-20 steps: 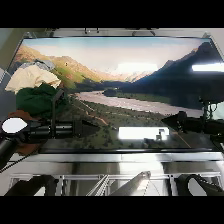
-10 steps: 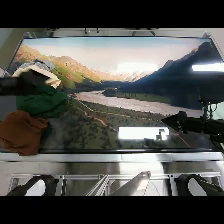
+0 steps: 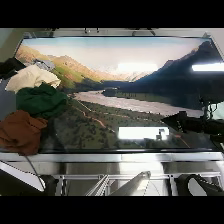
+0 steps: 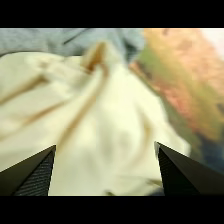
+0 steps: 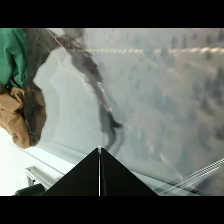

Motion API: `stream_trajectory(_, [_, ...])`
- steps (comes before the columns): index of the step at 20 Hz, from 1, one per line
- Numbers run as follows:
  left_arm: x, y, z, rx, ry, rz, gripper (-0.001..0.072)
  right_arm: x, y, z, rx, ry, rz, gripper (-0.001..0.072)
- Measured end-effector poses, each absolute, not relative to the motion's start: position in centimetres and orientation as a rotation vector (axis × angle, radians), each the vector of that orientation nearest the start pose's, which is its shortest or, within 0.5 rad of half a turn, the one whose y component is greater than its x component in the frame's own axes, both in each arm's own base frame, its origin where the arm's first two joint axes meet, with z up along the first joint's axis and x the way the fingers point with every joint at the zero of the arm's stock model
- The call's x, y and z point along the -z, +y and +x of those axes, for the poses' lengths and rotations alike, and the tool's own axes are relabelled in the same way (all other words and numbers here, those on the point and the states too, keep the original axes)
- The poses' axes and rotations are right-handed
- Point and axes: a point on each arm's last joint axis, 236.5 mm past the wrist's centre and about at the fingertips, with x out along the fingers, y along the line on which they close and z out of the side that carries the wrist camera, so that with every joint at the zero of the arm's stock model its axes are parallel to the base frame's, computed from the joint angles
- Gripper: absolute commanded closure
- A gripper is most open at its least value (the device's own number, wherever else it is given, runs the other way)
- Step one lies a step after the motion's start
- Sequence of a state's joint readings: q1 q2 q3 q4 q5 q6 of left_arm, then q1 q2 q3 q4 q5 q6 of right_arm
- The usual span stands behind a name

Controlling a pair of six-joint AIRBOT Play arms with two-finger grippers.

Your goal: Fold the shirts.

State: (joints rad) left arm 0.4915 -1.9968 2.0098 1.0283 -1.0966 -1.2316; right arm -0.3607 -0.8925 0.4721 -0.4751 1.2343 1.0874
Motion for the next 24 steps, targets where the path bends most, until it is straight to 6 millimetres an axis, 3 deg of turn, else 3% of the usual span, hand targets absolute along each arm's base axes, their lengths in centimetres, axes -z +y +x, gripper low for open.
stream_trajectory(3, [3.7,19.6,59.0,-0.03,0.923,-0.39,-0.0013,-1.6,10.7,27.7,-0.482,1.073,0.933,0.0699])
stream_trajectory(6, [3.5,19.0,60.1,-0.024,0.892,-0.397,-0.0008,-1.5,10.6,27.9,-0.474,1.065,0.934,0.0699])
stream_trajectory(8, [1.5,18.3,60.3,-0.003,0.87,-0.399,-0.0008,-1.6,10.6,28.0,-0.473,1.061,0.937,0.0699])
stream_trajectory(12, [-5.2,17.1,60.8,0.014,0.754,-0.33,0.0014,-1.8,10.7,28.1,-0.476,1.054,0.947,0.0699])
stream_trajectory(13, [-6.8,16.5,61.6,0.019,0.704,-0.29,0.0159,-1.8,10.6,28.1,-0.475,1.052,0.948,0.0699])
stream_trajectory(14, [-8.2,15.6,62.5,0.032,0.656,-0.254,0.0246,-1.9,10.6,28.2,-0.475,1.048,0.952,0.0699])
stream_trajectory(16, [-9.8,13.5,64.9,0.056,0.577,-0.154,0.0246,-1.9,10.7,28.2,-0.475,1.048,0.952,0.07])
stream_trajectory(19, [-7.8,10.6,67.7,0.072,0.542,-0.044,0.0247,-1.9,10.7,28.2,-0.475,1.047,0.953,0.0699])
stream_trajectory(22, [-2.6,8.7,69.1,0.074,0.575,0.047,0.0247,-2.0,10.7,28.2,-0.476,1.046,0.956,0.0699])
stream_trajectory(24, [0.7,8.6,69.5,0.069,0.614,0.094,0.0246,-2.0,10.7,28.2,-0.477,1.046,0.956,0.0699])
